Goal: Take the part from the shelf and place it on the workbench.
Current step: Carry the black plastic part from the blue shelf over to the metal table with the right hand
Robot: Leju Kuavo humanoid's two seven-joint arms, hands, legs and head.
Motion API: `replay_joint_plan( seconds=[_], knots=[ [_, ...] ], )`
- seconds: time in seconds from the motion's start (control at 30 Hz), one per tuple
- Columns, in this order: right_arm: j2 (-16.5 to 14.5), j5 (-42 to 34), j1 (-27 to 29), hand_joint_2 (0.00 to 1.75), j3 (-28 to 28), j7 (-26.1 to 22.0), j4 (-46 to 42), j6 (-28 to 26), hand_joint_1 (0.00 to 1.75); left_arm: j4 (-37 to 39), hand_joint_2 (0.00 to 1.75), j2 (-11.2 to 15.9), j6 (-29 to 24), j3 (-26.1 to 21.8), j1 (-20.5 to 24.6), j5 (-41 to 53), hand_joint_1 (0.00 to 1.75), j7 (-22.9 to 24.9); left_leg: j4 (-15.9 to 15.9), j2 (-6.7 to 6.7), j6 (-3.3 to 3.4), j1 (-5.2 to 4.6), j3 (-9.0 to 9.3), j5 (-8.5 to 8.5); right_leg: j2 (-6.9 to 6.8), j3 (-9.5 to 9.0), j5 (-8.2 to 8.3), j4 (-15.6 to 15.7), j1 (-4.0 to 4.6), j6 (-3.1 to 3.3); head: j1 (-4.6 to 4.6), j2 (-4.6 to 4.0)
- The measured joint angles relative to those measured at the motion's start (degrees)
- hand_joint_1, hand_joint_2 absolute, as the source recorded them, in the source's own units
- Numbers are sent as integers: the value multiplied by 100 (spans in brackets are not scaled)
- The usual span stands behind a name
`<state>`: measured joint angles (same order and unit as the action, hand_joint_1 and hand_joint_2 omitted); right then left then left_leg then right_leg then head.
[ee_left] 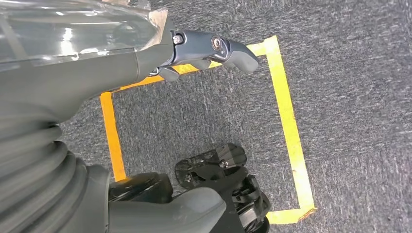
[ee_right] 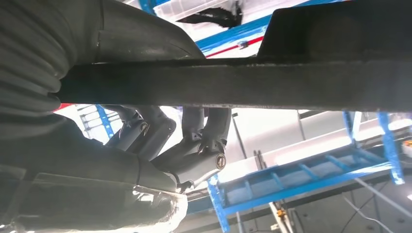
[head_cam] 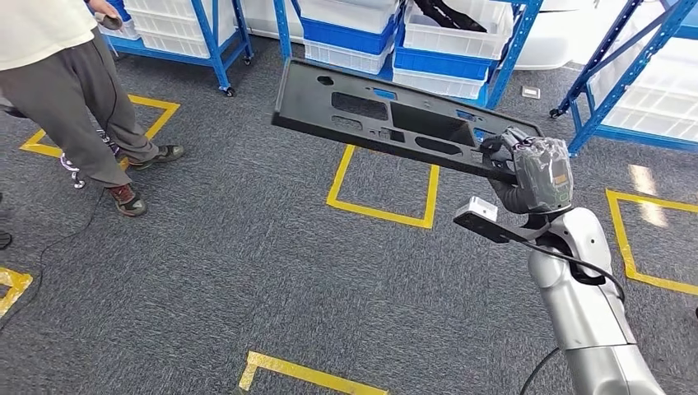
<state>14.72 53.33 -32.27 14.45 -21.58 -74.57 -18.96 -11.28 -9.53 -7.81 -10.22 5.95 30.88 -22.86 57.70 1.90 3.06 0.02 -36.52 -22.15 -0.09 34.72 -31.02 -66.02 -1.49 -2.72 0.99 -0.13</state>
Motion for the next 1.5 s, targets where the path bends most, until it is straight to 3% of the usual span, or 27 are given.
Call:
replay_joint_plan(
  seconds=[0.03, 0.07, 0.17, 0.23, 0.3, 0.37, 0.4, 0.43, 0.47, 0.53, 0.6, 0.7, 0.77, 0.87, 0.93, 0.97, 1.03, 1.07, 1.13, 1.2, 1.27, 1.3, 1.33, 1.4, 1.43, 1.47, 1.5],
  knots=[
    [-1, 9, 0, 175, 1, 1, -6, -1, 173, 0, 175, 1, 1, -1, 3, 0, 0, 1, 27, 36, -32, 6, -21, 4, 50, -146, 129, 330, -17, -44, -3, 0],
    [0, 23, 0, 175, 0, 3, -16, -4, 173, 0, 175, 2, 1, -2, 6, 2, 0, 1, 57, 75, -71, 8, -53, 8, 101, -251, 217, 571, -18, -43, 1, 0],
    [-5, 67, 7, 175, 7, 9, -32, -19, 173, 0, 175, 2, 1, -3, -4, 19, 0, 4, 75, 163, -197, 5, -141, 64, 131, -264, 294, 673, 32, 97, 14, 0],
    [-21, 80, 4, 175, 15, 10, -35, -25, 173, 0, 175, 5, -1, -4, -18, 32, 0, 6, 149, 104, -258, 25, -203, 16, 64, -249, 343, 677, 13, 187, 18, 0],
    [-30, 83, 2, 175, 18, 10, -41, -26, 173, 0, 175, 9, -2, -5, -19, 40, 0, 8, 623, -48, -312, 49, -406, -297, -10, -234, 379, 686, -1, 268, 35, 0],
    [-30, 83, 8, 175, 18, 11, -44, -26, 173, 1, 175, 10, -2, -4, -18, 45, 0, 9, 1380, -141, -355, 63, -722, -684, -92, -202, 393, 685, 23, 309, 46, 0],
    [-30, 84, 16, 175, 19, 11, -44, -26, 173, 1, 175, 11, -2, -5, -21, 52, 0, 11, 1625, -157, -363, 67, -814, -774, -136, -187, 400, 685, 34, 319, 45, 0],
    [-31, 85, 28, 175, 19, 12, -45, -26, 173, 2, 175, 11, -2, -5, -22, 63, 0, 14, 1672, -169, -359, 67, -804, -766, -182, -176, 405, 684, 45, 326, 46, 0],
    [-32, 90, 41, 175, 20, 12, -46, -27, 173, 2, 175, 13, -2, -5, -23, 74, 0, 17, 1493, -183, -339, 64, -673, -668, -227, -172, 409, 684, 55, 330, 45, 0],
    [-36, 112, 59, 175, 19, 12, -59, -34, 173, 1, 175, 22, -7, -6, -13, 93, 0, 20, 738, -324, -249, 32, -202, -408, -311, -177, 410, 684, 78, 329, 45, 0],
    [-37, 136, 69, 175, 13, 14, -80, -44, 173, 0, 175, 34, -14, -7, 2, 107, 0, 24, 228, -446, -164, -24, 92, -294, -390, -178, 409, 686, 112, 308, 39, 0],
    [-48, 166, 115, 175, 4, 19, -121, -54, 173, 0, 175, 49, -18, -13, 4, 150, 0, 38, 107, -344, -88, -46, 114, -244, -486, -173, 412, 700, 127, 224, 36, 0],
    [-47, 176, 135, 175, -1, 17, -152, -56, 173, 0, 175, 57, -25, -21, 8, 167, 0, 48, 9, -260, -21, -14, 141, -164, -345, -89, 297, 519, 124, 187, 30, 0],
    [-23, 183, 170, 175, -3, 10, -167, -58, 173, 0, 175, 59, -39, -37, 30, 180, 0, 52, -35, -116, 31, 5, 127, -104, -59, 348, -154, -448, 92, 210, 9, 0],
    [-18, 187, 199, 175, -1, 5, -167, -58, 173, 0, 175, 60, -49, -51, 29, 183, 0, 54, -30, 7, 18, 7, 105, -87, -25, 518, -252, -819, 76, 160, 5, 0],
    [-17, 188, 205, 175, 0, 3, -168, -58, 173, 0, 175, 61, -55, -59, 28, 184, 0, 54, -24, 71, 6, 11, 98, -79, -17, 443, -162, -676, 63, 111, 7, 0],
    [-15, 187, 201, 175, -3, -3, -172, -60, 173, 0, 175, 62, -63, -71, 30, 184, 0, 53, 1, 191, -26, 25, 88, -69, 79, 57, 146, 97, 15, 16, 4, 0],
    [-14, 186, 198, 175, -5, -4, -175, -60, 173, 0, 175, 63, -66, -72, 34, 184, 0, 52, 22, 248, -54, 20, 73, -68, 143, -123, 267, 453, 9, 4, 1, 0],
    [-9, 186, 194, 175, -12, -5, -181, -63, 173, 0, 175, 67, -69, -75, 34, 185, 0, 52, 43, 332, -124, 8, 24, -52, 214, -264, 362, 760, 28, 50, 7, 0],
    [-11, 186, 190, 175, -12, -5, -189, -65, 173, 0, 175, 75, -71, -78, 24, 186, 0, 54, 35, 389, -187, 10, -20, -21, 138, -255, 400, 763, 38, 127, 15, 0],
    [-18, 184, 181, 175, -9, -5, -204, -66, 173, 0, 175, 85, -74, -80, 21, 195, 0, 57, 185, 242, -236, 14, -106, -117, 52, -258, 433, 778, 0, 206, 30, 0],
    [-14, 180, 177, 175, -13, -5, -214, -66, 173, 0, 175, 89, -75, -80, 26, 199, 0, 62, 417, 114, -259, 20, -215, -256, 3, -262, 444, 786, -19, 244, 42, 0],
    [-4, 173, 175, 175, -19, -5, -225, -67, 173, 0, 175, 89, -74, -80, 32, 203, 0, 71, 768, -19, -287, 30, -376, -445, -45, -261, 446, 786, -9, 269, 55, 0],
    [32, 154, 187, 175, -33, -5, -236, -67, 173, 0, 175, 87, -67, -80, 41, 211, 0, 97, 1500, -134, -336, 64, -721, -753, -155, -258, 443, 786, 4, 283, 62, 0],
    [56, 141, 203, 175, -43, -5, -240, -68, 173, 0, 175, 86, -60, -80, 41, 219, 0, 109, 1675, -157, -352, 80, -804, -785, -213, -257, 442, 786, 5, 283, 64, 0],
    [78, 129, 225, 175, -55, -5, -250, -69, 173, 0, 175, 84, -51, -80, 41, 231, 0, 119, 1636, -178, -362, 93, -779, -716, -266, -258, 440, 786, 4, 281, 63, 0],
    [104, 116, 249, 175, -72, -5, -268, -70, 173, 0, 175, 83, -43, -80, 45, 246, 0, 125, 1357, -222, -365, 104, -627, -561, -321, -260, 437, 785, 1, 276, 64, 0]
  ],
)
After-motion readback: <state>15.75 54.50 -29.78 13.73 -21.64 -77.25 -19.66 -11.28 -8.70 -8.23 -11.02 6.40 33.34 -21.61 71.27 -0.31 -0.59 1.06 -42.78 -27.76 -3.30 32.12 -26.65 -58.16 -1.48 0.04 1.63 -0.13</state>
